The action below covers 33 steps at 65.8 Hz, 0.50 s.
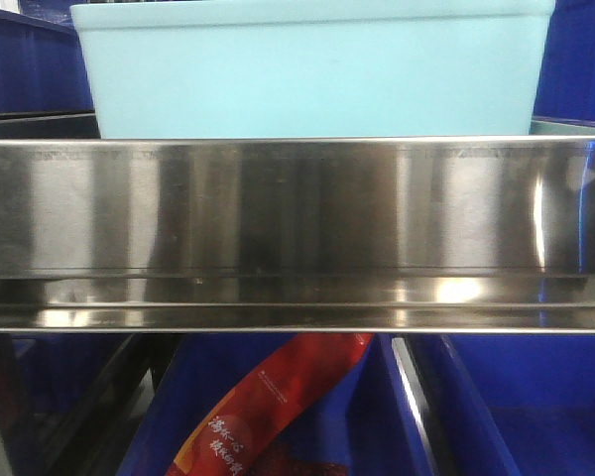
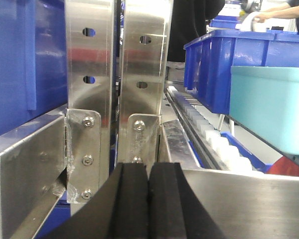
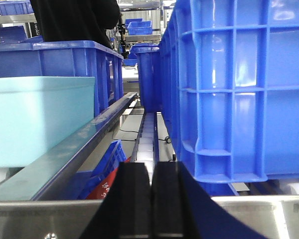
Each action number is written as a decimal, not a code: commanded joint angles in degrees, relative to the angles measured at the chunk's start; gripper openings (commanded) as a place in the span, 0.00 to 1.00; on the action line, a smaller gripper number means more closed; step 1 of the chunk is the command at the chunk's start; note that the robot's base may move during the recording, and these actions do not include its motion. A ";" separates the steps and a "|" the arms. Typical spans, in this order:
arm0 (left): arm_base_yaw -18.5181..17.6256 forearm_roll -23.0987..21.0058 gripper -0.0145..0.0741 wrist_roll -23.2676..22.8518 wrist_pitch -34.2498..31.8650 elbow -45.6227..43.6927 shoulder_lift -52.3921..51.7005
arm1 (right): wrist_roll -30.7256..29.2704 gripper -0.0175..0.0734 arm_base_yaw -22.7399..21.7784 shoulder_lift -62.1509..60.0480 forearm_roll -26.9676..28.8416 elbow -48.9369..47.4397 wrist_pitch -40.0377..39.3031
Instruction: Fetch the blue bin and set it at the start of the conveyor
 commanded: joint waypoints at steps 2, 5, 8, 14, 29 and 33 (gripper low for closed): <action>0.17 0.38 0.04 0.12 -0.89 -0.15 -0.23 | -0.50 0.01 0.04 -0.19 0.22 -0.29 -0.90; 0.17 0.38 0.04 0.12 -0.89 -0.15 -0.23 | -0.50 0.01 0.04 -0.19 0.22 -0.29 -0.90; 0.17 0.38 0.04 0.12 -0.89 -0.15 -0.23 | -0.50 0.01 0.04 -0.19 0.22 -0.29 -0.90; 0.17 0.38 0.04 0.12 -0.89 -0.15 -0.23 | -0.50 0.01 0.04 -0.19 0.22 -0.29 -0.90; 0.17 0.38 0.04 0.12 -1.02 -0.15 -0.23 | -0.50 0.01 0.04 -0.19 0.22 -0.29 -0.90; 0.17 0.38 0.04 0.12 -1.74 -0.15 -0.23 | -0.50 0.01 0.04 -0.19 0.22 -0.29 -0.90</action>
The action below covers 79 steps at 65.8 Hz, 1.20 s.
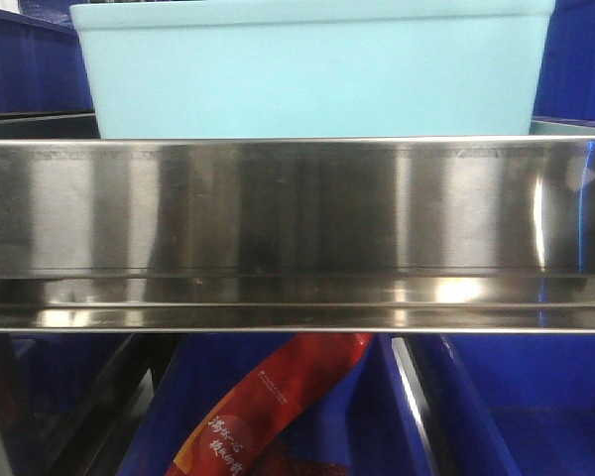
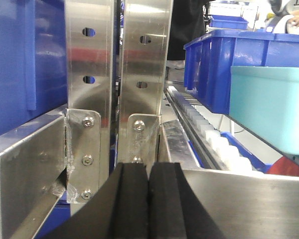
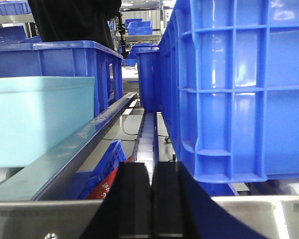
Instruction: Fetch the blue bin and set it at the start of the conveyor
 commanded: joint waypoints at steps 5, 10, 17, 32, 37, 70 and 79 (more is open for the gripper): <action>0.17 0.38 0.04 0.12 -2.56 -0.15 -0.23 | -0.50 0.01 0.04 -0.19 0.22 -0.29 -1.43; 0.17 0.38 0.04 0.12 -3.78 -0.15 -0.23 | -0.50 0.01 0.04 -0.19 0.22 -0.29 -1.67; 0.17 0.65 0.04 0.12 -4.31 -0.15 -0.23 | -0.50 0.01 0.04 -0.19 0.22 -0.29 -1.19; 0.17 0.66 0.04 0.12 -9.45 -0.15 -0.23 | -0.38 0.01 0.04 -0.19 0.90 -0.29 -1.15; 0.17 -0.34 0.04 0.12 -12.71 -0.15 -0.23 | -0.38 0.01 0.04 -0.19 5.77 -0.29 -0.46; 0.17 1.74 0.43 0.12 15.52 -30.17 8.27 | -0.38 0.61 0.04 8.14 6.29 -31.01 21.50; 0.07 1.38 0.71 0.12 14.26 -32.30 13.61 | -0.38 0.82 -0.08 11.23 2.29 -31.01 17.78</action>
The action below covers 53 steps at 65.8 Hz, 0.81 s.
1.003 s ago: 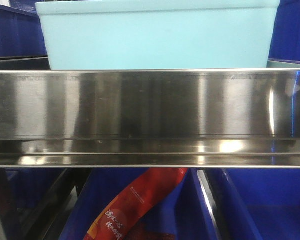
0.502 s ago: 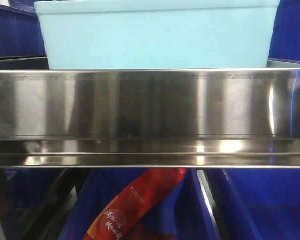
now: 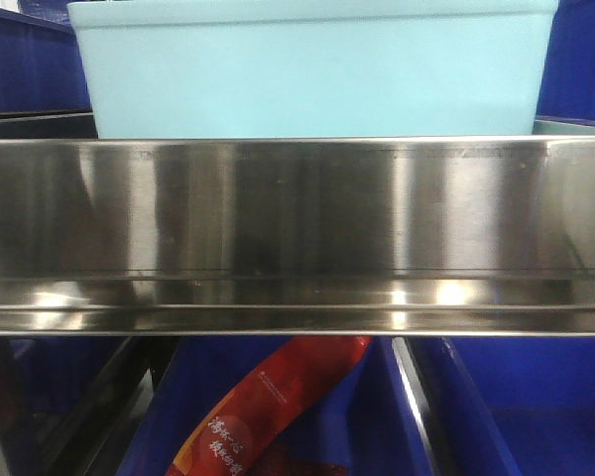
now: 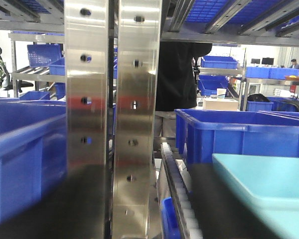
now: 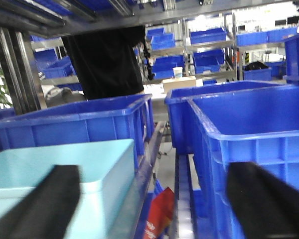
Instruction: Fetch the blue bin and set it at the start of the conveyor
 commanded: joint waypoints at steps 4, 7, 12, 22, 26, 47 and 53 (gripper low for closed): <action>-0.01 -0.22 0.76 0.12 2.47 -3.19 6.23 | -0.38 0.82 -0.08 3.07 -3.93 -0.43 -5.06; -0.76 -0.22 0.76 0.12 4.52 -5.04 8.31 | -0.38 0.82 -0.08 4.21 -3.93 -1.93 -4.33; -3.93 -0.22 0.76 0.12 6.83 -8.46 10.87 | -0.38 0.82 -0.08 6.76 -3.93 -4.92 -0.70; -13.89 -0.34 0.76 3.58 13.65 -17.48 19.06 | -0.38 0.82 1.92 13.89 -3.93 -12.32 5.02; -17.08 -0.72 0.76 3.58 15.69 -20.56 22.85 | -0.38 0.82 3.54 17.07 -3.81 -14.94 5.46; -25.58 -2.03 0.76 1.67 23.97 -39.50 49.26 | -0.38 0.82 9.04 40.29 -3.91 -31.14 16.99; -25.58 -2.03 0.76 0.93 26.82 -45.43 56.40 | -0.38 0.82 9.04 47.45 -4.16 -37.03 20.96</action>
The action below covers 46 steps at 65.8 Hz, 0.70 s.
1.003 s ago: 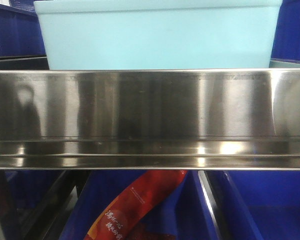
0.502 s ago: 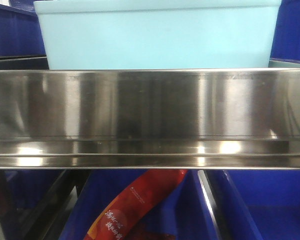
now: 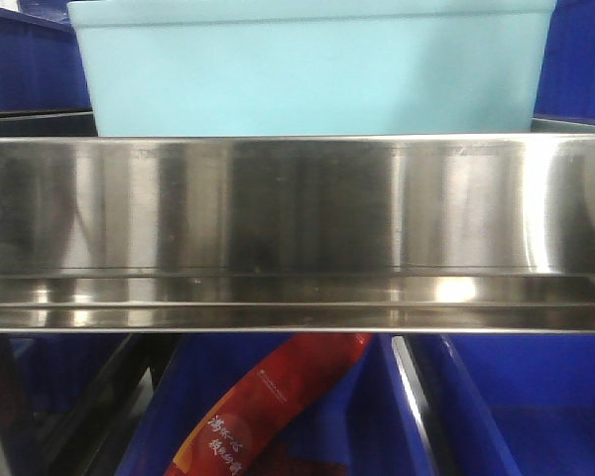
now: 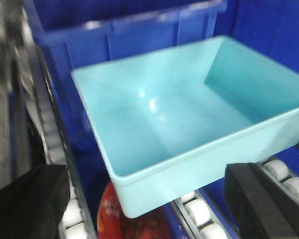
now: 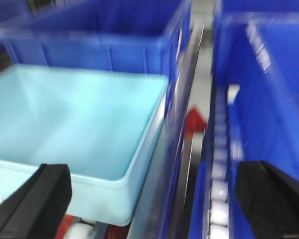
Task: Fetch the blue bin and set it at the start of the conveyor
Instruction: 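Lift the teal bin with both grippers up off the shelf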
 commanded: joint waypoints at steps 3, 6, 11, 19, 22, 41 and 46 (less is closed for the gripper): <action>-0.41 -0.43 0.76 -1.96 3.80 -7.88 8.47 | -0.38 0.82 0.12 8.07 -1.59 -7.33 3.92; -0.26 -0.43 0.76 -2.97 5.70 -10.79 11.62 | -0.38 0.82 0.12 11.30 -2.46 -10.29 5.51; 0.82 0.00 0.76 -3.94 8.58 -14.85 16.14 | -0.38 0.82 0.12 16.13 -2.86 -15.00 8.44; 3.55 -0.54 0.76 -5.37 10.84 -19.86 22.40 | 0.06 0.82 0.94 23.39 -2.86 -22.55 13.96; 5.21 -1.05 0.76 -5.37 11.35 -21.81 24.46 | 0.73 0.82 1.67 25.95 -2.86 -25.17 15.38; 7.24 -0.72 0.76 -5.37 12.34 -29.48 36.00 | 6.65 0.82 4.23 38.17 -3.52 -32.78 15.59; 7.38 -0.72 0.76 -5.37 12.34 -30.40 38.47 | 6.65 0.82 4.23 40.90 -3.52 -33.69 15.20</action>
